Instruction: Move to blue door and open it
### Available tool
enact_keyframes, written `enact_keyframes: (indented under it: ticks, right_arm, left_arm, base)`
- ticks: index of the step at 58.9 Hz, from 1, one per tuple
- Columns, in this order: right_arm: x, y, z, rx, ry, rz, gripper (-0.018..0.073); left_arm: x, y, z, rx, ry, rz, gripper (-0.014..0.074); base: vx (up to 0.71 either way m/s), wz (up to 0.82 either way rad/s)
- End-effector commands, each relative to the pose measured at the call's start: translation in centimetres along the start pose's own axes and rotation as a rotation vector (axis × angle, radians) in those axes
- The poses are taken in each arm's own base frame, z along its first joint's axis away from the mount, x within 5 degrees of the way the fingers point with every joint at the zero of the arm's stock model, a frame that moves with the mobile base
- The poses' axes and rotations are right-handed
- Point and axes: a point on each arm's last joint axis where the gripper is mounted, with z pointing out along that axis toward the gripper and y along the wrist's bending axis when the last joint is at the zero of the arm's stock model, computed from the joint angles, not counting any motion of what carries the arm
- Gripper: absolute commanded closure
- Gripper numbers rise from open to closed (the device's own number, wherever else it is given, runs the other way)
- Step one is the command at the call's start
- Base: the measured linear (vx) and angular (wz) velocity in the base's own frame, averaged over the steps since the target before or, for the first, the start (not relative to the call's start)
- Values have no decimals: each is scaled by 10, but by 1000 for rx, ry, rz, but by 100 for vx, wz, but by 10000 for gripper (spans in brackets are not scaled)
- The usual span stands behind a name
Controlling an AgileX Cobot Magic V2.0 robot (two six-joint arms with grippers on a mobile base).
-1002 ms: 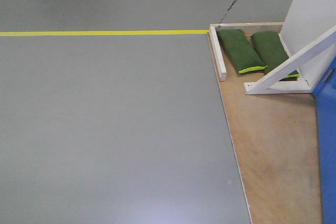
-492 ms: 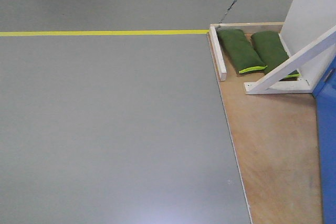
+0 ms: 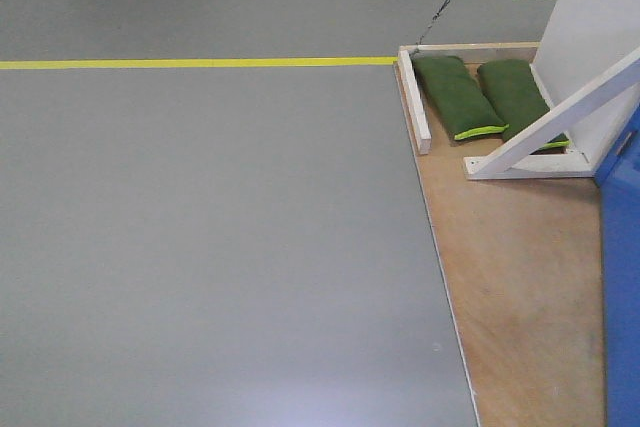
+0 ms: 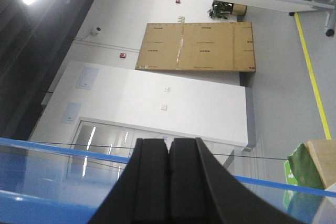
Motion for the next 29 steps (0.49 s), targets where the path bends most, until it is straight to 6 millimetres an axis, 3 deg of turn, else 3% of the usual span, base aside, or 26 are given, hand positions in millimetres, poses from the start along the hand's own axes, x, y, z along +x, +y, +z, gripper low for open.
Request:
enact_keyframes:
  ticks: [1,17,29]
  right_arm:
    - [51,46,-23,-147,266,34,561]
    - [95,71,-43,-231,415,23,561]
    - [129,90,-71,-300,598,5,561]
  left_arm:
    - [-18,0,-3,0,-125,-8,524]
    - [-18,0,-3,0,-125,-8,524]
    - [-18,0,-3,0,-125,-8,524]
  base:
    - [0,0]
    - [-1,-2]
    - [-1,-4]
